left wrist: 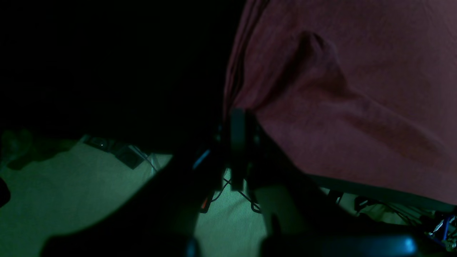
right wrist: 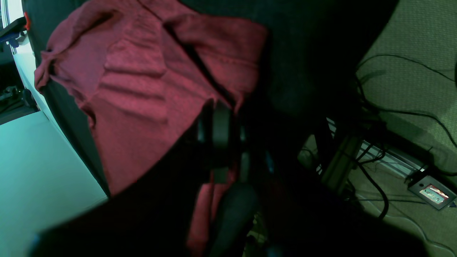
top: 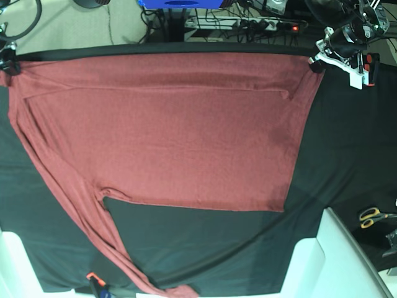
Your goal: Fold the T-shirt properly
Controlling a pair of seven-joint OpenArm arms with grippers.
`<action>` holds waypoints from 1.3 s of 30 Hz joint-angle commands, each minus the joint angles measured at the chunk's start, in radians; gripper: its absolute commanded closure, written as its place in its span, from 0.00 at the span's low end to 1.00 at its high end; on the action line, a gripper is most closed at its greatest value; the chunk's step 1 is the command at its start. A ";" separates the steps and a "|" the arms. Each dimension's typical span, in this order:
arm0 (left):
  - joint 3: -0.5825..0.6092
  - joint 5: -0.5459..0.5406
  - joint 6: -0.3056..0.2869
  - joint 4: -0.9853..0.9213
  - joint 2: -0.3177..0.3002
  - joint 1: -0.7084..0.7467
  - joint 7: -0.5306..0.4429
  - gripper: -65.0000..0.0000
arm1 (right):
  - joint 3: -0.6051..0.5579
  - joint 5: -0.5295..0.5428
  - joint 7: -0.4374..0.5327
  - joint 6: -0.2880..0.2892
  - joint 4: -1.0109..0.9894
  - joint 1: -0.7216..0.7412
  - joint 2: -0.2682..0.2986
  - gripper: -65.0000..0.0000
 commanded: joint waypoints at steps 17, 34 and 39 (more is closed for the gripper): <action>-0.125 -0.005 0.062 0.013 -0.011 0.021 -0.015 0.37 | 0.023 0.022 0.023 0.006 0.018 -0.020 0.023 0.40; -0.405 -0.005 -0.027 0.154 -0.021 0.041 -0.009 0.36 | 0.118 -0.065 0.038 -0.024 0.304 -0.048 0.033 0.40; -0.399 -0.008 -0.027 0.159 -0.021 0.033 -0.009 0.36 | 0.111 -0.070 0.033 -0.055 0.305 -0.037 0.027 0.39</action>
